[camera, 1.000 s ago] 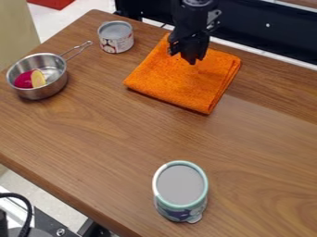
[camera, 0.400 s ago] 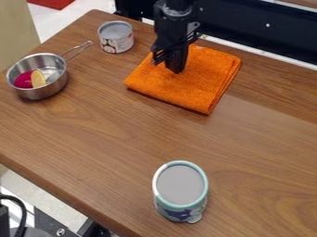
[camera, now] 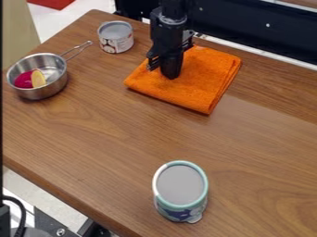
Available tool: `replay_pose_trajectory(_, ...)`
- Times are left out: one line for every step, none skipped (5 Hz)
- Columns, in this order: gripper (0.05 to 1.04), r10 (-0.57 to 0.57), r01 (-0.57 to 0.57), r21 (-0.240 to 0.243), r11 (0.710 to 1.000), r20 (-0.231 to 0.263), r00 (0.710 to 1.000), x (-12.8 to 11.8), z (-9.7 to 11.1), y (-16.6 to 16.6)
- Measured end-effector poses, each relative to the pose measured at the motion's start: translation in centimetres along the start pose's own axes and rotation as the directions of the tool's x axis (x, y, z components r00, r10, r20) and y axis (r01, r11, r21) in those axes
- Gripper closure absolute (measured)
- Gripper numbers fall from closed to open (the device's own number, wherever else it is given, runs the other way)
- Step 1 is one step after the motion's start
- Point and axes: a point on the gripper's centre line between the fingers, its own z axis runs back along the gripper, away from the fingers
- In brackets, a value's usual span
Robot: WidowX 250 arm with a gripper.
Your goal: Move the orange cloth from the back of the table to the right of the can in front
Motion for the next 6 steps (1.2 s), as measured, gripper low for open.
replay_pose_trajectory(1.031, -0.119, 0.118, -0.021, 0.993, -0.044, 0.992, -0.5, -0.1, -0.3)
replay_pose_trajectory(1.031, -0.336, 0.337, -0.008, 0.941, -0.092, 0.937, -1.0, -0.2, -0.6)
replay_pose_trajectory(1.031, -0.487, 0.489, -0.016, 0.872, -0.123, 0.865, -1.4, 0.0, -0.6)
replay_pose_trajectory(1.031, -0.554, 0.557, -0.011, 0.83, -0.124, 0.823, -2.3, -0.2, -0.6)
replay_pose_trajectory(1.031, -0.598, 0.602, -0.007, 0.798, -0.13, 0.791, -3.5, -0.1, 0.6)
replay_pose_trajectory(1.031, -0.642, 0.646, -0.015, 0.763, -0.129, 0.755, -4.8, 0.0, 1.4)
